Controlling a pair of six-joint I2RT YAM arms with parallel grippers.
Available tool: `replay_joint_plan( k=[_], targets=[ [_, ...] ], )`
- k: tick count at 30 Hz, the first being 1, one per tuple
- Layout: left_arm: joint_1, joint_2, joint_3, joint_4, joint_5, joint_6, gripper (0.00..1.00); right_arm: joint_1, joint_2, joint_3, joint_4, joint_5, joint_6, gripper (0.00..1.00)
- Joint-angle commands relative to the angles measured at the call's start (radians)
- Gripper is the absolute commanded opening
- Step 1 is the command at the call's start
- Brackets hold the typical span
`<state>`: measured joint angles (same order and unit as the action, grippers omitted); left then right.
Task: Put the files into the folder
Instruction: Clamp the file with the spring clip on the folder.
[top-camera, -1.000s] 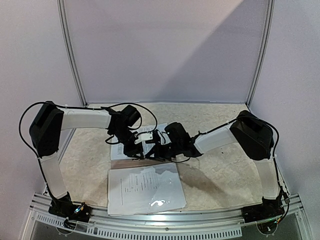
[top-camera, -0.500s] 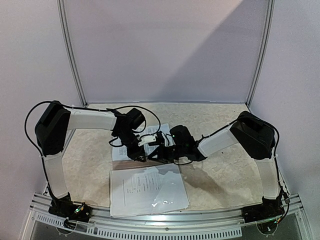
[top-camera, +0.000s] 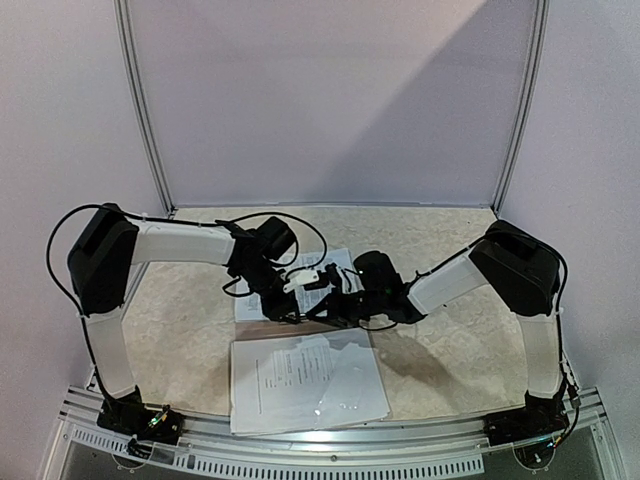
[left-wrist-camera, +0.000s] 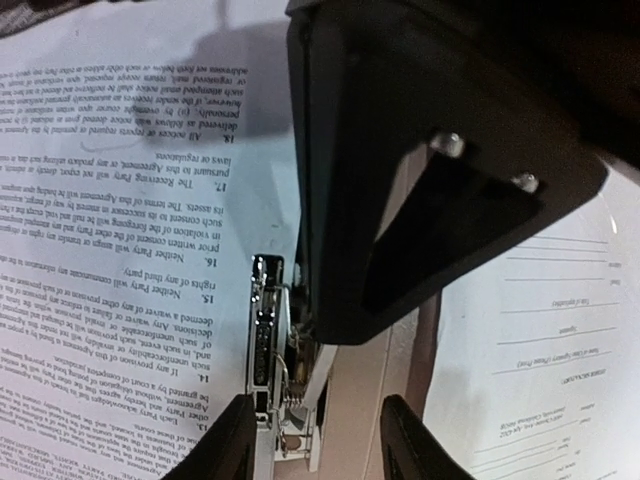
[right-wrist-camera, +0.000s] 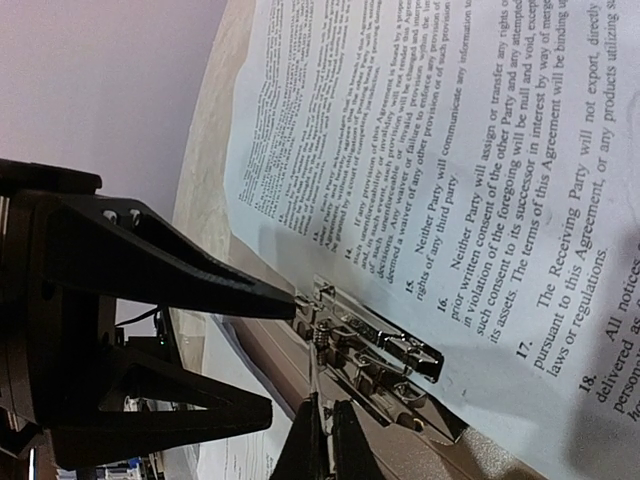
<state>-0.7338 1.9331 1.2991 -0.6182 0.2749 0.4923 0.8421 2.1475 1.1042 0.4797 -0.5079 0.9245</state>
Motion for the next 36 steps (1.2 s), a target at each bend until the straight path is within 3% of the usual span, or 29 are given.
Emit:
replay_joint_plan(
  k=[1,6,17,23,26,32,36],
  targets=[
    [-0.017,0.060,0.032,0.036,0.034,0.007,0.43,-0.022,0.028,-0.042,-0.049,-0.016,0.038,0.00],
    [-0.016,0.107,0.035,0.011,0.071,-0.016,0.39,-0.049,0.037,-0.099,0.079,-0.042,0.120,0.00],
    [-0.019,0.128,0.067,0.070,0.100,-0.040,0.32,-0.052,0.053,-0.090,0.094,-0.065,0.137,0.00],
    [-0.019,0.155,0.096,0.039,0.119,-0.023,0.07,-0.051,0.058,-0.088,0.099,-0.063,0.143,0.00],
    [-0.019,0.146,0.092,0.016,0.137,-0.003,0.00,-0.051,0.056,-0.080,0.081,-0.062,0.141,0.00],
    [-0.018,0.135,0.084,0.012,0.121,0.042,0.00,-0.051,0.041,-0.069,0.050,-0.065,0.123,0.01],
    [-0.018,0.144,0.089,-0.004,0.125,0.033,0.00,-0.064,0.007,-0.069,0.035,-0.082,0.117,0.14]
  ],
)
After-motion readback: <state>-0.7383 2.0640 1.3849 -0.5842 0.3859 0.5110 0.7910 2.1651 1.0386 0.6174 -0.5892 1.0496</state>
